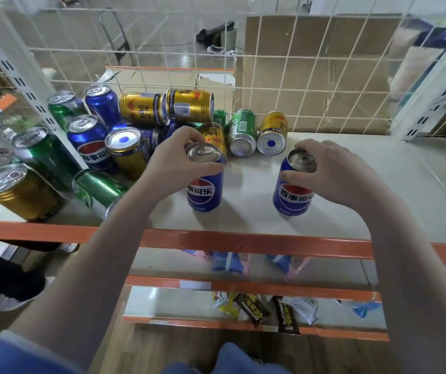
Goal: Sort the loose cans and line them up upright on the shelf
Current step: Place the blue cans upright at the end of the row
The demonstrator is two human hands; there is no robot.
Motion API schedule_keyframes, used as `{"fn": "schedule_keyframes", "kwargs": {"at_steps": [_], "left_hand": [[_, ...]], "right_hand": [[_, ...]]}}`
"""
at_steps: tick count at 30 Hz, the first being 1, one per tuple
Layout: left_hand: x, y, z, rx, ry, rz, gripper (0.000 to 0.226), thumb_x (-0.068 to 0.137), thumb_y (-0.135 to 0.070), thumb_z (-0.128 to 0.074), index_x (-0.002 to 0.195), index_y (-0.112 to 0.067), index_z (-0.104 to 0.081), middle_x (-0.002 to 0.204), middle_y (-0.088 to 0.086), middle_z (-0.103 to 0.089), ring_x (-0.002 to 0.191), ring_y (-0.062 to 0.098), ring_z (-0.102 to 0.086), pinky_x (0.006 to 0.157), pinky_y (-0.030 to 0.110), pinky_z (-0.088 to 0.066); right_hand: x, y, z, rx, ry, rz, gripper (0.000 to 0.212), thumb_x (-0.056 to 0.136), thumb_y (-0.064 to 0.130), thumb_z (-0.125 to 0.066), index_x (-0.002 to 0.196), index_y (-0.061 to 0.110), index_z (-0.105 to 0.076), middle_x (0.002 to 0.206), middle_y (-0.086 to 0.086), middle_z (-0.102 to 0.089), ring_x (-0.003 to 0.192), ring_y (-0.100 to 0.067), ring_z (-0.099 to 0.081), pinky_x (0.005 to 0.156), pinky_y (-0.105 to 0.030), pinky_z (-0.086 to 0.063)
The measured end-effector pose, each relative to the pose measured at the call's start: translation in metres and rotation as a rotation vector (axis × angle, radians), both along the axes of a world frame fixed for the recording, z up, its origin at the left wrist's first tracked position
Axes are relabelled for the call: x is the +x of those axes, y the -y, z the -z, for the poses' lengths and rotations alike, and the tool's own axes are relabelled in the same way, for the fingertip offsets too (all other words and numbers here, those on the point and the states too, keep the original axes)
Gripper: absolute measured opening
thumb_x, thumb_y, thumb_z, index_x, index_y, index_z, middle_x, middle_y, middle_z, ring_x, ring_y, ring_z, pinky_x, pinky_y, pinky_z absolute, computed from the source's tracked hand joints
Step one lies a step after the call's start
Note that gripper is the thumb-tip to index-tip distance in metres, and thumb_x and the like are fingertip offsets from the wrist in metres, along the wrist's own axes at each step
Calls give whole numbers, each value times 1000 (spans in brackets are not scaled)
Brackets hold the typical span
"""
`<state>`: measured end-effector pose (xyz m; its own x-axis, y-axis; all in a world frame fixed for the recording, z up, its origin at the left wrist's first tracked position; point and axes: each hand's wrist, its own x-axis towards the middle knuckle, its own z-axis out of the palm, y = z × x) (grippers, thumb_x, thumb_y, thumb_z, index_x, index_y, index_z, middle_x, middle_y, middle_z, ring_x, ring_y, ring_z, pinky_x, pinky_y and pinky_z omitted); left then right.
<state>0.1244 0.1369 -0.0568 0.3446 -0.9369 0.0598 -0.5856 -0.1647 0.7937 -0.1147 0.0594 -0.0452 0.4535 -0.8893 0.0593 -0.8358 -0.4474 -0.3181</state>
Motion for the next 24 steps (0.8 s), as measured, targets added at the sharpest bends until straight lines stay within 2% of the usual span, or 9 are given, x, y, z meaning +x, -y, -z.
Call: {"fn": "schedule_keyframes", "kwargs": {"at_steps": [3, 8, 15, 20, 24], "left_hand": [[6, -4, -10, 107, 116, 117, 50, 71, -30, -77, 116, -25, -56, 111, -5, -60, 101, 17, -57, 82, 35, -52], [1, -5, -17, 154, 233, 157, 52, 72, -28, -78, 119, -23, -55, 112, -6, -59, 103, 18, -56, 82, 32, -50], [-21, -12, -15, 64, 346, -44, 50, 65, -42, -79, 108, -24, -63, 103, -4, -65, 94, 17, -58, 78, 37, -53], [-53, -13, -21, 21, 475, -97, 50, 68, -50, -74, 107, -22, -63, 98, -2, -65, 87, 18, -56, 71, 33, -48], [-81, -13, -29, -24, 471, -78, 51, 66, -56, -73, 104, -23, -65, 97, -3, -66, 87, 18, -57, 72, 35, -50]], "right_hand": [[-1, -1, 1, -5, 41, -3, 54, 80, 51, -62, 123, 20, -51, 109, -9, -55, 91, -24, -50, 72, -30, -35], [-4, -6, 2, 4, 80, -24, 63, 74, 46, -70, 128, 24, -47, 111, -6, -52, 97, -26, -52, 74, -30, -36], [-29, -12, 3, -79, 163, 35, 54, 73, 38, -72, 122, 26, -53, 105, -7, -59, 84, -20, -47, 72, -28, -36], [-62, -21, -11, -83, 163, 93, 56, 72, 36, -71, 124, 27, -54, 109, -7, -60, 93, -26, -54, 74, -30, -39], [-87, -42, -14, -85, 185, 179, 57, 71, 37, -71, 124, 28, -54, 109, -8, -59, 96, -29, -56, 82, -40, -49]]}}
